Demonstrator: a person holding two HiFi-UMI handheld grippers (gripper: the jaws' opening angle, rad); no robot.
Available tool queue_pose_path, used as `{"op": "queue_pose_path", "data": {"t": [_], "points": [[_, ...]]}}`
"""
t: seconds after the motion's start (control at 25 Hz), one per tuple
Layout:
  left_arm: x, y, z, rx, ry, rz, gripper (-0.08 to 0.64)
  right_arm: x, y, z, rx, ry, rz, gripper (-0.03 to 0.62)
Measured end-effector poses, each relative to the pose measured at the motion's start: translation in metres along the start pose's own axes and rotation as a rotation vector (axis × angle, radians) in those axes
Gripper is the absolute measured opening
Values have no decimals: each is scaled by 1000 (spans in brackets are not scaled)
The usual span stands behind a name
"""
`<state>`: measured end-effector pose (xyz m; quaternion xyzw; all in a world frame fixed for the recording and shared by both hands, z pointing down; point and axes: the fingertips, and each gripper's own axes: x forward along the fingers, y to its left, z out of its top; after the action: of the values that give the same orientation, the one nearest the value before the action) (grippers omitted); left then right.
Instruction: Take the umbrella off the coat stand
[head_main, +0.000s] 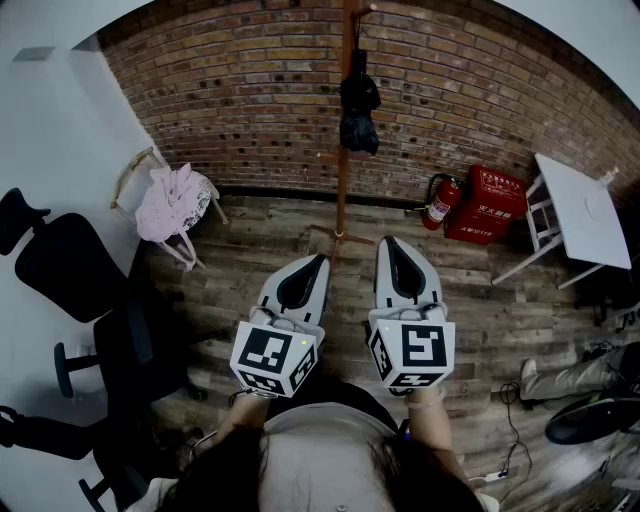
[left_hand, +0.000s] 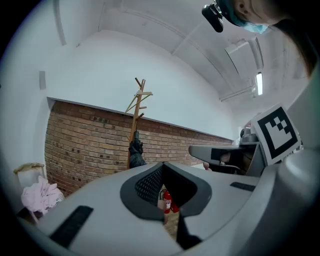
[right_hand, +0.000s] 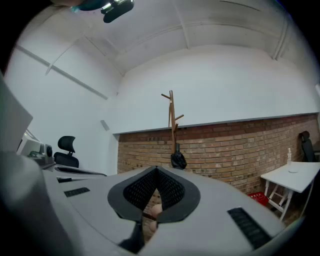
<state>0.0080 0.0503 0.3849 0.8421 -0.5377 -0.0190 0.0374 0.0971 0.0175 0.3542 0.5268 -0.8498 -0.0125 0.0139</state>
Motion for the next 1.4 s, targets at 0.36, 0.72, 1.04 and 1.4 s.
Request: {"op": "queue_pose_path", "data": {"t": [0.36,0.72,1.04,1.4], "points": [[29,29,1,-5,9,-21,8,41,-5,-2,-4,15,-20,35],[55,56,8,-18,13,-45,8,80,-7,5,-45,24,-41,35],[74,87,12,-11,29,-64,8,115,-5,11,-75,29,-79,37],[90,118,6,0,49,-102,8,145,1,11,-73,19,-116,37]]}}
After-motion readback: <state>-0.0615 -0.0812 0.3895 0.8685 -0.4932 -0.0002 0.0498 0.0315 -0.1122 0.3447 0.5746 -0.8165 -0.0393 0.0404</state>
